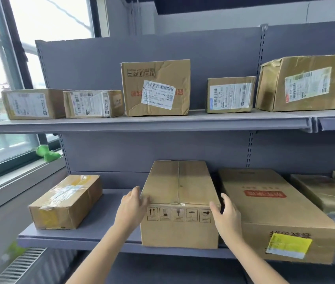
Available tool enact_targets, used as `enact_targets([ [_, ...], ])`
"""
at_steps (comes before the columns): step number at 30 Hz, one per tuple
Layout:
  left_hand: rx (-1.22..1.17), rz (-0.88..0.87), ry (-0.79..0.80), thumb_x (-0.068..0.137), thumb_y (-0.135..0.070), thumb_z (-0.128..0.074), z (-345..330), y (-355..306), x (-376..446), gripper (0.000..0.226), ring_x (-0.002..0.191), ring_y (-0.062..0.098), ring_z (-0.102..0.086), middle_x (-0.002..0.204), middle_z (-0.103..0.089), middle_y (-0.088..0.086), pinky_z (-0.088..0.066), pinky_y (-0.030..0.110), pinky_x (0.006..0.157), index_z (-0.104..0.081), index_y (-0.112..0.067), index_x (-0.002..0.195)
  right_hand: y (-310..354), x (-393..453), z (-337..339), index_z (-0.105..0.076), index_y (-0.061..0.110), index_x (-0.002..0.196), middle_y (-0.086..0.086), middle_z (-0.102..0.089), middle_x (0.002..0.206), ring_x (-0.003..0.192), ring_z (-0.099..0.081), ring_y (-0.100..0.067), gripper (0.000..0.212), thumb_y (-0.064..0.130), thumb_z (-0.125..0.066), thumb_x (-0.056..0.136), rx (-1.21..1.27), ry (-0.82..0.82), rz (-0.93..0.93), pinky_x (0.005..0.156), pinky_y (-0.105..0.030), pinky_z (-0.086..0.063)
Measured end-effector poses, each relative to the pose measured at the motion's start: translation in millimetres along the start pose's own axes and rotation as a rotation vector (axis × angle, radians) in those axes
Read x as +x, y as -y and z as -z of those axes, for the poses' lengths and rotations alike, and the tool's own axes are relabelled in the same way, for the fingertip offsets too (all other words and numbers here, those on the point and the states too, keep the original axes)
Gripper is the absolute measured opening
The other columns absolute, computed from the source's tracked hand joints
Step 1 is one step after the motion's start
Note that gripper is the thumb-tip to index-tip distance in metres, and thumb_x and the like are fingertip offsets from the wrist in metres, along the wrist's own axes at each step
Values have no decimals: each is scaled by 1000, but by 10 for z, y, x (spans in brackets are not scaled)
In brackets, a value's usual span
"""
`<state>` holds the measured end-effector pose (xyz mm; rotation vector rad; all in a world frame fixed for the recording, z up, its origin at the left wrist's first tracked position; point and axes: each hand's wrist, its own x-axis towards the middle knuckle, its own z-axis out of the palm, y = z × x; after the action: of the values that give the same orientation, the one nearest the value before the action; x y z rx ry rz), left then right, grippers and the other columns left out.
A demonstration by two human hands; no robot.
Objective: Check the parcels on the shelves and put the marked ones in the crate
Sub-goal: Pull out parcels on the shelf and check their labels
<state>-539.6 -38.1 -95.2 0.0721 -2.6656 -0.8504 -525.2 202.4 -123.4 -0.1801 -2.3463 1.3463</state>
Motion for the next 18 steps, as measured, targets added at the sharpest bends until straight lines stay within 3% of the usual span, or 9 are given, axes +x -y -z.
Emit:
enact_targets([
  [2, -46, 58, 18, 96, -34, -39, -85, 69, 116, 29, 104, 31, -52, 116, -60, 13, -43, 37, 79, -46, -7, 108, -5, 74, -92, -31, 11, 142, -9, -38, 146, 134, -35, -27, 59, 34, -51, 91, 22, -11, -54, 107, -37, -29],
  [5, -150, 106, 67, 97, -36, -38, -209, 151, 205, 33, 102, 29, -54, 114, -59, 11, -40, 34, 76, -46, -9, 114, -42, 153, -243, -32, 10, 141, -12, -43, 142, 130, -39, -30, 60, 36, -52, 91, 99, -55, -159, 105, -38, -31],
  [8, -315, 125, 92, 97, -33, -37, -292, 177, 237, 18, 89, 22, -55, 99, -62, 6, -43, 31, 71, -45, -18, 102, -32, 166, -368, -53, 6, 124, -14, -61, 120, 109, -55, -29, 41, 30, -53, 90, 208, -138, -212, 91, -33, -39],
  [11, -438, 121, 45, 97, -30, -40, -306, 220, 238, 15, 79, 15, -52, 83, -57, -8, -39, 17, 60, -48, -18, 102, 51, 101, -418, -60, 8, 112, -11, -66, 105, 91, -56, -22, 29, 26, -52, 91, 251, -179, -216, 82, -29, -42],
  [15, -497, 81, -15, 96, -33, -44, -148, 358, 236, 34, 83, 13, -54, 94, -60, -1, -39, 19, 62, -54, -11, 120, 241, -63, -460, -59, 11, 114, -3, -62, 94, 76, -53, -9, 28, 28, -49, 93, 229, -187, -179, 60, -19, -39],
  [18, -559, 35, -51, 93, -38, -48, 111, 462, 218, 39, 86, 10, -56, 93, -63, -4, -41, 24, 69, -56, -14, 123, 479, -162, -499, -55, 14, 124, -1, -62, 105, 90, -54, -14, 35, 28, -50, 92, 288, -218, -169, 74, -26, -41],
])
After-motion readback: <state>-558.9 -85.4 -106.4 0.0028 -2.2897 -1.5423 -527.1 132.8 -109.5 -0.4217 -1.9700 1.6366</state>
